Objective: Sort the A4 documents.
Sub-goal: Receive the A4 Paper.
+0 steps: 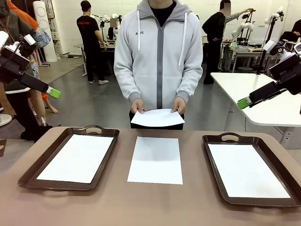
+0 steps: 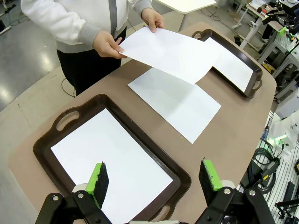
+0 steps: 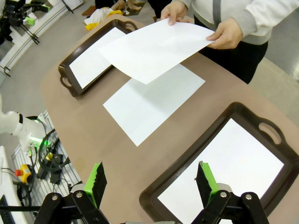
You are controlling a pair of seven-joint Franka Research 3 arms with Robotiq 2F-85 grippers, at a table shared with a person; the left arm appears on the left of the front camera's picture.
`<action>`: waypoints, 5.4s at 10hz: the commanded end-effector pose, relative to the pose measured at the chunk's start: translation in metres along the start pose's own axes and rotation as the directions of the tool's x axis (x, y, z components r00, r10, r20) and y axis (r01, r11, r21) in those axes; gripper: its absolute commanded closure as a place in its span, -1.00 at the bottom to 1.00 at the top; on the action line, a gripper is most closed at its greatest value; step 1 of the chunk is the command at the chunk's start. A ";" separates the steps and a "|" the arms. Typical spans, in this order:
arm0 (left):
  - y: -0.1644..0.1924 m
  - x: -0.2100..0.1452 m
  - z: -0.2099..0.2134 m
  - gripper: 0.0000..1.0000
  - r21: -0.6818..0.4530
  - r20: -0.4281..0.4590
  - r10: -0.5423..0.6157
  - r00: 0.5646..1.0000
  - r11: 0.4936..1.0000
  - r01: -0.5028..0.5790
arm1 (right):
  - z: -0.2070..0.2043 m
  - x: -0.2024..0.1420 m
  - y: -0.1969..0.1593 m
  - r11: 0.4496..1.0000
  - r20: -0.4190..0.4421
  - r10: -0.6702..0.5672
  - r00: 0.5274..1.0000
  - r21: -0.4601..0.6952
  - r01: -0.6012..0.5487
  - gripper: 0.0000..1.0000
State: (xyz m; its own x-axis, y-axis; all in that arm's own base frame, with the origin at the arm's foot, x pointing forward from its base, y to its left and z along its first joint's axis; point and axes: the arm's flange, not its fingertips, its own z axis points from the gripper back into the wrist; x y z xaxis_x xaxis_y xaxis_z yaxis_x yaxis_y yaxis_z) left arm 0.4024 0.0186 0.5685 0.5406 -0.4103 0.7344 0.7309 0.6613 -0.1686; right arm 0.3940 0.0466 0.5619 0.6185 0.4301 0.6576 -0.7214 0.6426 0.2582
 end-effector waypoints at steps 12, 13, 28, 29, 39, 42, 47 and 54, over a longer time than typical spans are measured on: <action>-0.001 0.000 -0.001 -1.00 0.008 0.002 -0.002 1.000 1.000 0.002 | -0.001 0.000 0.000 1.000 -0.001 -0.002 1.000 0.002 0.002 -1.00; -0.001 0.000 -0.001 -1.00 0.008 0.002 -0.002 1.000 1.000 0.002 | -0.001 0.000 0.000 1.000 -0.001 -0.002 1.000 0.002 0.002 -1.00; -0.001 0.000 -0.001 -1.00 0.008 0.002 -0.002 1.000 1.000 0.002 | -0.043 0.006 -0.037 0.961 -0.013 -0.113 0.994 0.253 0.112 -1.00; -0.001 0.000 -0.001 -1.00 0.008 0.002 -0.002 1.000 1.000 0.002 | -0.058 0.010 -0.046 0.943 -0.010 -0.143 0.990 0.303 0.140 -1.00; -0.001 0.000 -0.001 -1.00 0.008 0.002 -0.002 1.000 1.000 0.002 | -0.220 0.044 -0.136 0.595 0.007 -0.595 0.804 0.676 0.434 -1.00; -0.001 0.000 -0.001 -1.00 0.008 0.002 -0.002 1.000 1.000 0.002 | -0.266 0.035 -0.127 0.524 -0.072 -0.640 0.765 0.687 0.504 -1.00; -0.001 0.000 -0.001 -1.00 0.008 0.002 -0.002 1.000 1.000 0.002 | -0.292 0.016 -0.084 0.495 -0.115 -0.715 0.690 0.614 0.615 -1.00; -0.001 0.000 -0.001 -1.00 0.008 0.002 -0.002 1.000 1.000 0.002 | -0.316 0.020 -0.066 0.341 -0.213 -0.731 0.649 0.710 0.616 -1.00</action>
State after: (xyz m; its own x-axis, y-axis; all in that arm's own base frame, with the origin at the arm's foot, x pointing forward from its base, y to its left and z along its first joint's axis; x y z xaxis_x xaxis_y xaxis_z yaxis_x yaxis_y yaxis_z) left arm 0.4019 0.0182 0.5691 0.5391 -0.4110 0.7352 0.7317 0.6608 -0.1671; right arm 0.5502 0.2074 0.3376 0.9903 -0.0542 0.1277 -0.1237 0.0721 0.9897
